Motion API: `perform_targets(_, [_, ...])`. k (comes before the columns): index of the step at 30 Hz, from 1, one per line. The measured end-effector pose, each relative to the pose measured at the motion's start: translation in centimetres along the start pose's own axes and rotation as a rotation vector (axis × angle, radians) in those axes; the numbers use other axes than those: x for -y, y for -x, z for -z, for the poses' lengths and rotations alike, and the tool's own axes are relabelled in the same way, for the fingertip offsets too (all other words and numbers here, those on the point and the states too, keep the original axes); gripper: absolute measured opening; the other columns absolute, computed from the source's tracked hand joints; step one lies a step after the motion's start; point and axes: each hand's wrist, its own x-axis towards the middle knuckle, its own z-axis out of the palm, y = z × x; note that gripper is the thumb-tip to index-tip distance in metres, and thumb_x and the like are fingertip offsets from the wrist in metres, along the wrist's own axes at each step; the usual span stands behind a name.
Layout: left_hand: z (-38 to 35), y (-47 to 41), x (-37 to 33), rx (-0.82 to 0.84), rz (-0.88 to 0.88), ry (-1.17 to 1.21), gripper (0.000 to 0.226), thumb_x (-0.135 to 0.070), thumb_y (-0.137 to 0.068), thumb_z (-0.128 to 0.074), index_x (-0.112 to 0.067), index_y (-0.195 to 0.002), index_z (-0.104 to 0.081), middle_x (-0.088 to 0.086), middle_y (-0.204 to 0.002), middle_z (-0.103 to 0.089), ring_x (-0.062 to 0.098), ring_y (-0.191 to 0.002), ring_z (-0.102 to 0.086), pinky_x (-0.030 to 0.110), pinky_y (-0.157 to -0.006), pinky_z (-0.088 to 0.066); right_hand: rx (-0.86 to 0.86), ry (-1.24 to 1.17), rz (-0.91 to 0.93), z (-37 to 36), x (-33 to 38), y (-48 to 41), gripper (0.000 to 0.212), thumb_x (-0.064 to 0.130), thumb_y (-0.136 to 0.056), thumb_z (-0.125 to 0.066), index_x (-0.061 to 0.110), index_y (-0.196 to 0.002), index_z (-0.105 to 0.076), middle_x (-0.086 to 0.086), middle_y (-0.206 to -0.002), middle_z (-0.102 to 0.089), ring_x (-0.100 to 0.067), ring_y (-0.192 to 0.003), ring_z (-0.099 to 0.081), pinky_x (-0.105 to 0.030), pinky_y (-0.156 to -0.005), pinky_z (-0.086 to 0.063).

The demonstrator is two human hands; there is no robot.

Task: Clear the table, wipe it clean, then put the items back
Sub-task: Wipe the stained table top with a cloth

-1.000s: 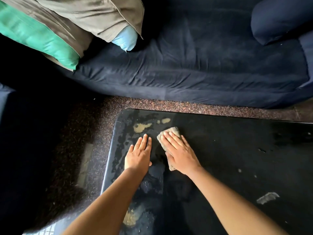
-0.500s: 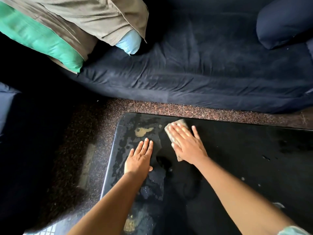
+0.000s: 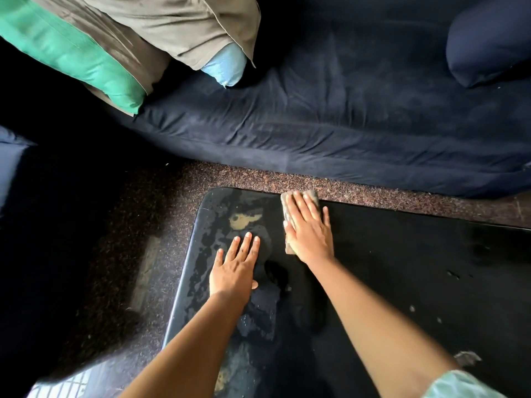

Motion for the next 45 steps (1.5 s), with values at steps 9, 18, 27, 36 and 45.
perform_targets(9, [-0.2, 0.4, -0.4, -0.006, 0.224, 0.069, 0.109, -0.047, -0.087, -0.059, -0.018, -0.143, 0.029, 0.009, -0.152, 0.033, 0.028, -0.142, 0.026, 0.047, -0.116, 0.005, 0.07, 0.016, 0.48, -1.0, 1.2, 0.6, 0.057, 0.043, -0.092, -0.033, 0.031, -0.148, -0.027, 0.009, -0.155, -0.028, -0.011, -0.143, -0.023, -0.047, -0.114, -0.025])
perform_targets(18, [-0.2, -0.2, -0.2, 0.042, 0.362, 0.059, 0.118, -0.059, -0.082, -0.058, -0.011, -0.14, 0.033, 0.036, -0.145, 0.028, 0.046, -0.137, 0.026, 0.05, -0.116, 0.003, 0.017, -0.046, 0.061, -1.2, 5.4, -0.6, 0.06, 0.04, -0.094, -0.038, 0.027, -0.15, -0.021, 0.005, -0.158, -0.019, -0.016, -0.146, -0.015, -0.051, -0.116, -0.017])
perform_targets(27, [0.2, -0.7, 0.4, 0.032, 0.405, 0.122, 0.133, -0.062, -0.07, -0.069, -0.013, -0.142, 0.032, 0.031, -0.148, 0.026, 0.045, -0.14, 0.02, 0.051, -0.115, 0.0, 0.001, -0.012, 0.053, -0.4, 2.0, -0.9, 0.062, 0.043, -0.091, -0.037, 0.033, -0.15, -0.02, 0.011, -0.157, -0.019, -0.011, -0.145, -0.014, -0.052, -0.114, -0.021])
perform_targets(36, [-0.4, -0.2, 0.4, -0.004, 0.433, 0.206, 0.133, -0.063, -0.068, -0.069, -0.014, -0.143, 0.03, 0.028, -0.152, 0.021, 0.045, -0.142, 0.013, 0.05, -0.116, -0.005, 0.12, 0.142, 0.803, -0.5, -2.2, 1.0, 0.059, 0.043, -0.092, -0.037, 0.036, -0.148, -0.022, 0.012, -0.156, -0.02, -0.009, -0.144, -0.014, -0.044, -0.113, -0.016])
perform_targets(45, [-0.2, -0.8, 1.1, 0.01, 0.525, 0.302, 0.148, -0.062, -0.056, -0.079, -0.016, -0.142, 0.033, 0.029, -0.149, 0.026, 0.048, -0.14, 0.014, 0.054, -0.115, -0.007, 0.019, 0.011, 0.409, -1.4, 4.2, 2.8, 0.059, 0.04, -0.089, -0.038, 0.031, -0.147, -0.029, 0.007, -0.154, -0.029, -0.014, -0.142, -0.026, -0.048, -0.112, -0.029])
